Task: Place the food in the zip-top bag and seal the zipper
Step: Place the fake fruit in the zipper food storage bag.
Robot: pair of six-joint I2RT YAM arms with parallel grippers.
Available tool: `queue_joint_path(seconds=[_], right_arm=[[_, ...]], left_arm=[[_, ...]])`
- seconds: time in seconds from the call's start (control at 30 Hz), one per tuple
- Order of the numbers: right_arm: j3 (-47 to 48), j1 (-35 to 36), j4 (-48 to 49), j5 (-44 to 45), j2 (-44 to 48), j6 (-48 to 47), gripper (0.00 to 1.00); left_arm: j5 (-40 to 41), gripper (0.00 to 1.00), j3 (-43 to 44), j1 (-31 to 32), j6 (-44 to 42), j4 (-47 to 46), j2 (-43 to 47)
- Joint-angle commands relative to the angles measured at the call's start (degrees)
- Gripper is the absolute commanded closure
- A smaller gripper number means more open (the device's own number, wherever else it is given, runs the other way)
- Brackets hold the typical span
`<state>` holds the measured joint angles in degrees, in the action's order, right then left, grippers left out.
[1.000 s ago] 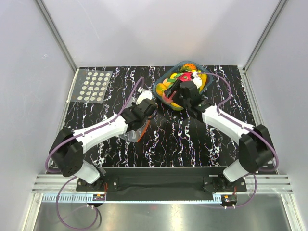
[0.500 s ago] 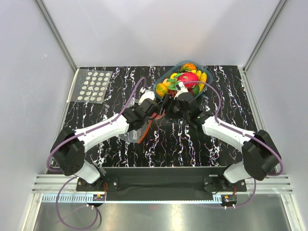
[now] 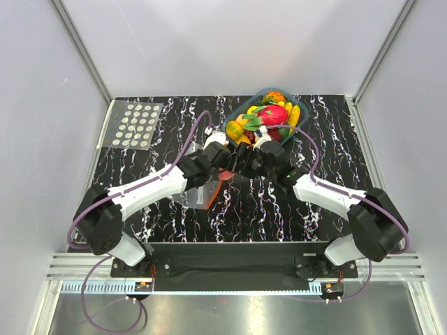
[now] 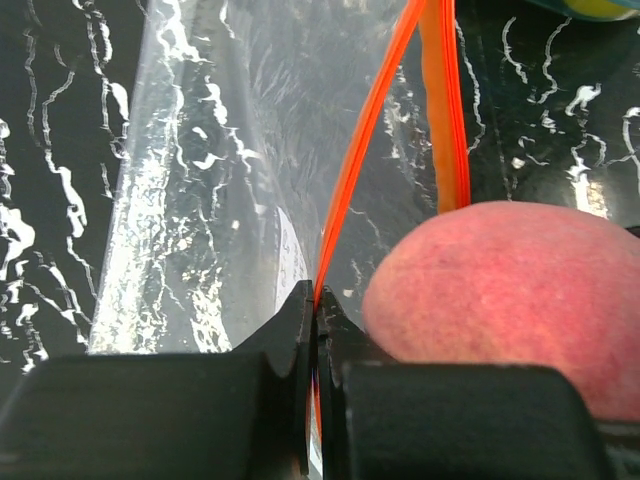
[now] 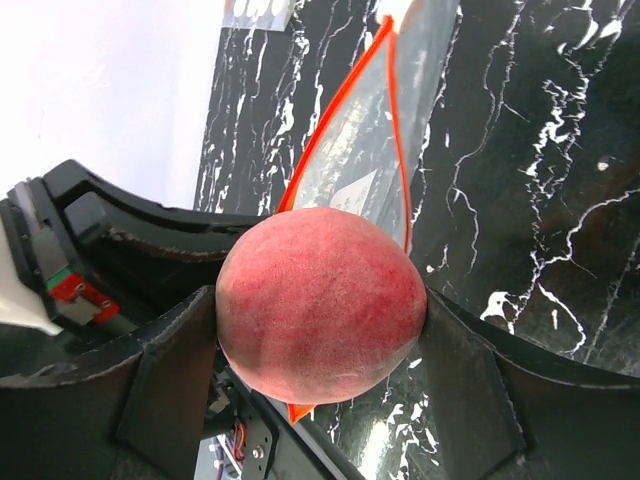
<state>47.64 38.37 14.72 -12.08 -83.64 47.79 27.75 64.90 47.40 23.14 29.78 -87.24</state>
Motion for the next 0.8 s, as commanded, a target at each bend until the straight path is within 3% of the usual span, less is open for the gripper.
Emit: queue_joint_path(seconds=[0.0, 0.3, 0.53, 0.63, 0.77], right_arm=[[1.0, 0.6, -1.5, 1.8, 1.5, 0.6, 0.52], [-0.5, 1.0, -2.0, 3.2, 1.0, 2.6, 0.52], [0.1, 1.6, -8.2, 7.6, 2.8, 2.5, 0.52], [0.8, 2.8, -8.7, 7.8, 3.6, 2.1, 0.45], [2.4, 5.0, -10.8, 9.7, 5.5, 1.7, 0.25]], left_arm=[[-3.0, 1.00, 2.4, 0.2, 1.2, -3.0, 2.2], [-9.7, 1.00, 3.6, 0.3, 3.0, -2.8, 6.3], [-13.6, 1.00, 3.8, 0.3, 3.8, -2.2, 11.6], [-17.9, 1.00, 3.0, 0.3, 5.2, -3.4, 12.5], [-21.1, 1.00, 0.7, 0.3, 7.4, -6.6, 13.1]])
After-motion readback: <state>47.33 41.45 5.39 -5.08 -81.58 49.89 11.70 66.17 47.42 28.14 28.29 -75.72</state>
